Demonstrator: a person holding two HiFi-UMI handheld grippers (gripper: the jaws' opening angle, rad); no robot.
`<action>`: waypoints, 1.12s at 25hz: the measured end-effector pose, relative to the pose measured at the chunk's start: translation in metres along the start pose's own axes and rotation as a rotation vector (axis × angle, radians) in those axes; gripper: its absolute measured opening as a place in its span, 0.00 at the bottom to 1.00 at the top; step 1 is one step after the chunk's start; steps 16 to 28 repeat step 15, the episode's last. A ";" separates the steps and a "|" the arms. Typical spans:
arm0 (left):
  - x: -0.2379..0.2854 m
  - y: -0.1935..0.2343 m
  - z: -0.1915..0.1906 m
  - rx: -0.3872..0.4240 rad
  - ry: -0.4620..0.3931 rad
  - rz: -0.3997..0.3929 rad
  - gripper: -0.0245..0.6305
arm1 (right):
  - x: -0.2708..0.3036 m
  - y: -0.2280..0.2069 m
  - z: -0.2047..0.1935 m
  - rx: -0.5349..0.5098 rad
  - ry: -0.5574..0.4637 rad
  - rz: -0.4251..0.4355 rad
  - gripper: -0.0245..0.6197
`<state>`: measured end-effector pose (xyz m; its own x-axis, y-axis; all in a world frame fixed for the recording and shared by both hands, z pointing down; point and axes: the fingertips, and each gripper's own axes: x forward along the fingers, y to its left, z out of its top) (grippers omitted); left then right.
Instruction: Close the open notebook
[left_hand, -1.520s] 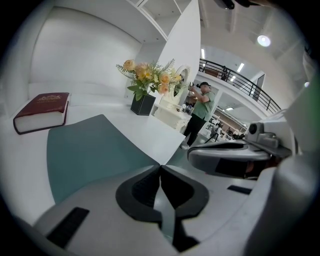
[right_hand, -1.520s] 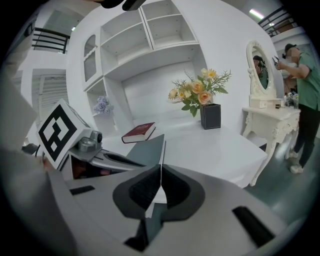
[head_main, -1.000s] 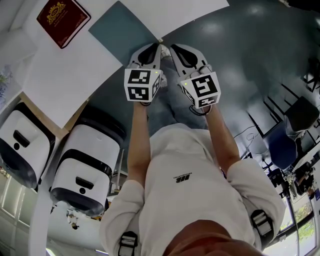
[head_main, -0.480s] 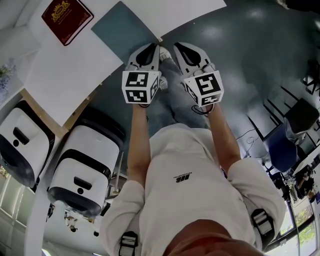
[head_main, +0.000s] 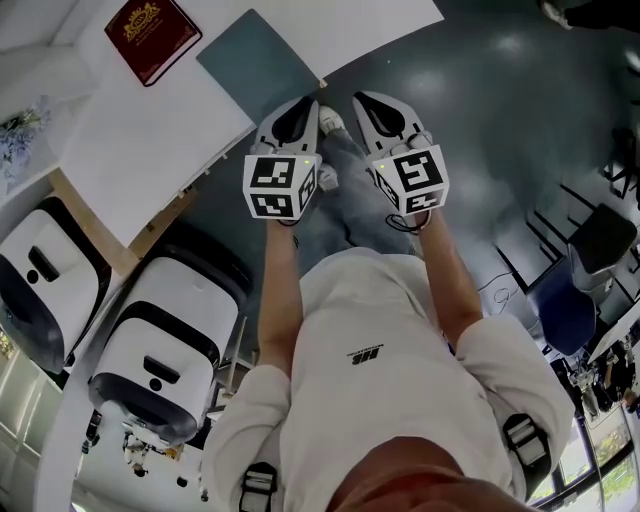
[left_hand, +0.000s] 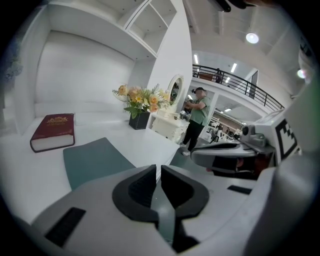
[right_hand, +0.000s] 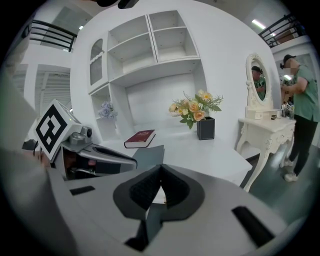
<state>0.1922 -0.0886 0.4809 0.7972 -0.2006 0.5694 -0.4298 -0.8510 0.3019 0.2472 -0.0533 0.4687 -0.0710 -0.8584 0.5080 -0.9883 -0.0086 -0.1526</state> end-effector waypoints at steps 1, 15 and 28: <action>-0.003 -0.002 0.001 0.002 -0.004 0.001 0.04 | -0.003 0.002 0.002 -0.003 -0.002 0.001 0.03; -0.031 -0.011 0.005 0.007 -0.037 0.015 0.04 | -0.023 0.023 0.012 -0.028 -0.003 0.013 0.03; -0.031 -0.011 0.005 0.007 -0.037 0.015 0.04 | -0.023 0.023 0.012 -0.028 -0.003 0.013 0.03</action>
